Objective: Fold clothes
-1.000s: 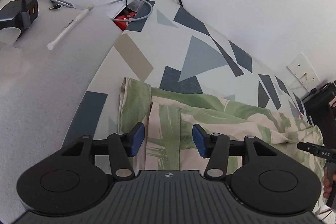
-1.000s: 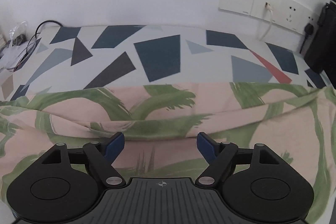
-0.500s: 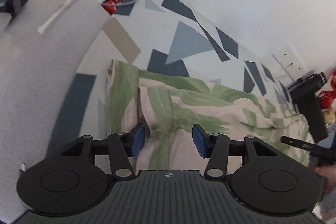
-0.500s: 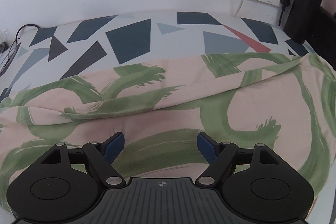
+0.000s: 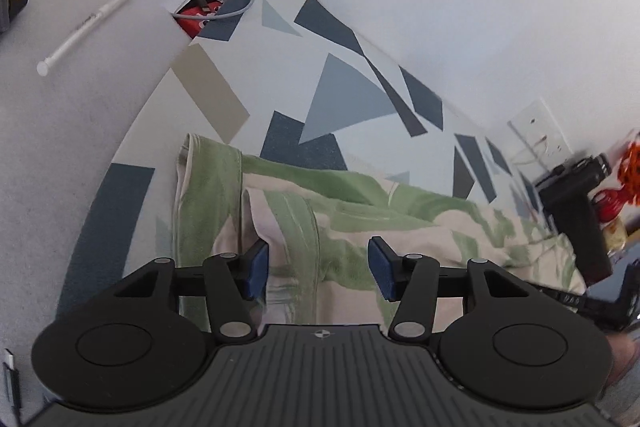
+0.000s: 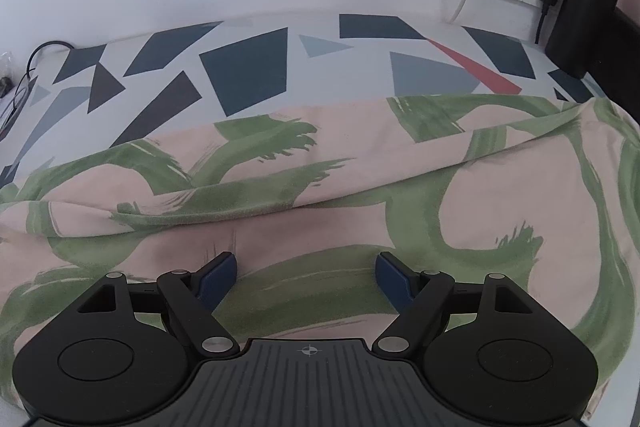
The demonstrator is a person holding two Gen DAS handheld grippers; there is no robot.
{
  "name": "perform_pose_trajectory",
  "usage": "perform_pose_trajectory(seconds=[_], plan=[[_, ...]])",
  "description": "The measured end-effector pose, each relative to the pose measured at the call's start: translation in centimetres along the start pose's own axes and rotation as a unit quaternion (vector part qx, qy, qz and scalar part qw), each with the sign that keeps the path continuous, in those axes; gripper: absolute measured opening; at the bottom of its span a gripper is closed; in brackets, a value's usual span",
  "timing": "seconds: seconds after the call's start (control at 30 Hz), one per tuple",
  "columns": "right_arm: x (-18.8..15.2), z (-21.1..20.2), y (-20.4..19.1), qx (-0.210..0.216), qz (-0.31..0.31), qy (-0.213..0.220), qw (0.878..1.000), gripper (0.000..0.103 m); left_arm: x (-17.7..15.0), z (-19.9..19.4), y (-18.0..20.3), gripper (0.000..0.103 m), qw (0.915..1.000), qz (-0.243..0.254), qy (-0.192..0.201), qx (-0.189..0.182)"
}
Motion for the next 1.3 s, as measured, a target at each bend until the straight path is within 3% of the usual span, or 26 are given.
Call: perform_pose_trajectory(seconds=[0.07, 0.13, 0.17, 0.23, 0.37, 0.47, 0.53, 0.67, 0.77, 0.9, 1.03, 1.2, 1.3], plan=[[-0.1, 0.0, 0.0, 0.0, -0.001, -0.001, 1.0, 0.075, 0.3, 0.4, 0.5, 0.054, 0.9969, -0.046, -0.016, -0.061], [-0.1, 0.0, 0.0, 0.001, -0.001, -0.001, 1.0, 0.075, 0.2, 1.0, 1.4, 0.054, 0.9884, -0.079, -0.047, -0.121], [-0.1, 0.0, 0.1, 0.001, 0.0, -0.001, 1.0, 0.075, 0.3, 1.4, 1.3, 0.055, 0.9898, -0.079, -0.05, -0.108], [-0.2, -0.2, 0.3, 0.0, 0.002, 0.0, 1.0, 0.075, 0.6, 2.5, 0.3, 0.055, 0.9968, -0.06, -0.037, -0.037], [-0.5, -0.4, 0.8, -0.002, 0.009, 0.002, 1.0, 0.075, 1.2, 2.7, 0.1, 0.053, 0.9961, -0.079, -0.02, -0.033], [-0.9, -0.5, 1.4, -0.005, 0.016, 0.003, 1.0, 0.075, 1.4, 2.7, -0.3, 0.004, 0.9975, -0.07, -0.005, -0.001], [-1.2, -0.6, 1.8, -0.007, 0.021, 0.003, 1.0, 0.075, 1.5, 2.0, -0.3, 0.003, 0.9984, -0.052, 0.018, 0.014], [-0.7, -1.0, 2.9, -0.008, 0.035, 0.024, 0.999, 0.075, 2.4, -2.0, 1.0, 0.003, 0.9958, -0.025, 0.088, 0.004], [0.6, -1.0, 3.1, -0.018, 0.004, 0.042, 0.999, 0.076, 3.0, -4.4, 1.4, 0.003, 0.9917, -0.016, 0.128, 0.0], [2.3, 0.5, 2.5, -0.041, -0.071, 0.044, 0.996, 0.076, 3.3, -4.5, 0.0, 0.003, 0.9901, -0.028, 0.135, 0.026], [4.4, 2.2, 2.0, -0.039, -0.077, 0.051, 0.995, 0.075, 3.3, -4.3, -0.4, 0.003, 0.9889, -0.033, 0.141, 0.031], [7.0, 3.9, 0.9, -0.038, -0.13, 0.063, 0.989, 0.075, 2.8, -5.3, 0.9, 0.003, 0.9875, -0.015, 0.155, 0.022], [8.2, 4.2, -0.4, -0.009, -0.164, 0.08, 0.983, 0.075, 1.9, -7.1, 2.7, 0.003, 0.9856, 0.014, 0.168, 0.002]])
Point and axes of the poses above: each gripper's, at about its wrist camera, not at the fingertips, and z roughly the way its jaws point, y to its right, x to its top, the point moved 9 cm from there along z, roughly the way its jaws point, and after that the axes turned 13 degrees about -z, right-handed, at the moved point
